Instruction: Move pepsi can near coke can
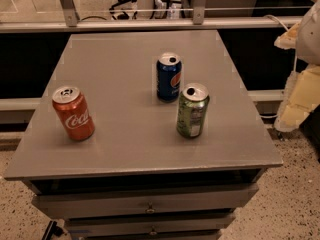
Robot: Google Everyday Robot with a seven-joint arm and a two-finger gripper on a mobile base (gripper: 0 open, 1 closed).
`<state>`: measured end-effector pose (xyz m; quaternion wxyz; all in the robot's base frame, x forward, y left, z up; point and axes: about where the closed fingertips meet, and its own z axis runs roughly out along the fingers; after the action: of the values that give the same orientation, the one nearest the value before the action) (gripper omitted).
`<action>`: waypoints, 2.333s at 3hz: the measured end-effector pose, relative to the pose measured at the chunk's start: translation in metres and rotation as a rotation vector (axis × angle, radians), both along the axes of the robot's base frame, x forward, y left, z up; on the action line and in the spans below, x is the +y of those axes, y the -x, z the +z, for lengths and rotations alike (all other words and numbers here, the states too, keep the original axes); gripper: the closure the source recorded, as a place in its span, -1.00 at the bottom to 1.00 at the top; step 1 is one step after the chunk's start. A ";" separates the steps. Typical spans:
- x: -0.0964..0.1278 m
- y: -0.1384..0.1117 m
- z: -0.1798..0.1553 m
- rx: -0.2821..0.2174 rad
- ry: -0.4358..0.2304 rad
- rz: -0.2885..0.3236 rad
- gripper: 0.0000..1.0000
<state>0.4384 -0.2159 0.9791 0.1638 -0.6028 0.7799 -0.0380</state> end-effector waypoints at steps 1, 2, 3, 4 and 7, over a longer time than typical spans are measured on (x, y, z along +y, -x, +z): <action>0.000 0.000 0.000 0.000 0.000 0.000 -1.00; 0.006 -0.003 -0.001 0.007 -0.003 0.051 -1.00; 0.029 -0.018 0.007 0.013 -0.035 0.105 -1.00; 0.060 -0.042 0.022 0.011 -0.072 0.142 -1.00; 0.162 -0.089 0.028 0.054 -0.167 0.171 -1.00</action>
Offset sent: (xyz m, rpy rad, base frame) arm 0.0058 0.0136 -0.0076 0.0068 0.0432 0.1253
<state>0.5274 -0.0541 1.0072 0.1953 -0.6522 0.7302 0.0575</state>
